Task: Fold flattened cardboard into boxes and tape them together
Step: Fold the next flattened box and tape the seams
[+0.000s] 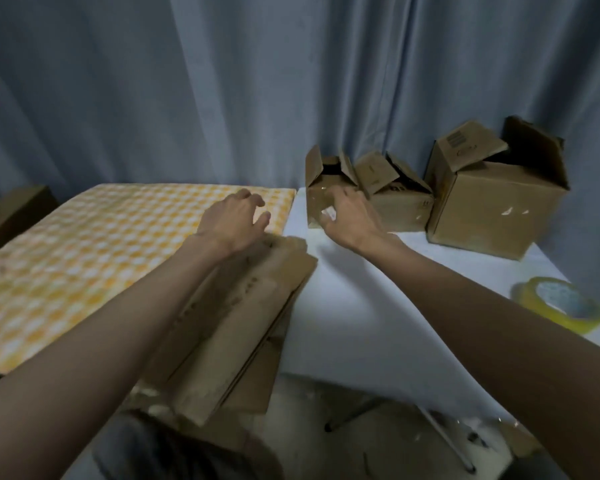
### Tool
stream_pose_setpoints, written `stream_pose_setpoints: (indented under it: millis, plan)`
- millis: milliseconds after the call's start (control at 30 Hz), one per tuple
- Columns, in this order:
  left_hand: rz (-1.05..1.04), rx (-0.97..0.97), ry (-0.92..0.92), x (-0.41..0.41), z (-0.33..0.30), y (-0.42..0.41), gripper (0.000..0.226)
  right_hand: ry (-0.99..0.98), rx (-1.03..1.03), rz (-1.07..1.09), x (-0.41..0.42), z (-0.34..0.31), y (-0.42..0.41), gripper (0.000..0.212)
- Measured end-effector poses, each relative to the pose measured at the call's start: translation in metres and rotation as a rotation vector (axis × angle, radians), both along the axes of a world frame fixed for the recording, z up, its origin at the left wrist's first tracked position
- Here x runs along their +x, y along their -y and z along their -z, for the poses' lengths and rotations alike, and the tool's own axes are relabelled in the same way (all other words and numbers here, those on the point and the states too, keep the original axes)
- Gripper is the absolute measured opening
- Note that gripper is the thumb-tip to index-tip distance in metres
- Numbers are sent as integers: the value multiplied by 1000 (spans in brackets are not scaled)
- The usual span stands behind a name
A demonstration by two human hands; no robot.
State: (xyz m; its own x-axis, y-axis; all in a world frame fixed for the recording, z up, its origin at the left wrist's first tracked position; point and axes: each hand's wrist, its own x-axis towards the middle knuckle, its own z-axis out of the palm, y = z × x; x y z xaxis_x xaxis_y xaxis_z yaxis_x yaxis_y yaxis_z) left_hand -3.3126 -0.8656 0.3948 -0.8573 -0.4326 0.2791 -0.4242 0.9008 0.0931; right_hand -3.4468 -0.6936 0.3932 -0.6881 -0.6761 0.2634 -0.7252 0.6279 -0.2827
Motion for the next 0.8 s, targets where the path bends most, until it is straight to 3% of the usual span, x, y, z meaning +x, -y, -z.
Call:
stream_pose_setpoints:
  millis: [233, 367, 600, 800]
  plan:
    - [-82, 21, 53, 98, 17, -2, 46, 93, 32, -71, 97, 26, 1, 49]
    - [-80, 73, 168, 128, 35, -3, 50, 191, 91, -57, 129, 41, 4, 40]
    - [9, 164, 297, 148, 72, -10, 63, 235, 188, -84, 149, 71, 1, 41]
    - [25, 166, 251, 142, 87, -27, 73, 211, 208, -104, 135, 80, -7, 37]
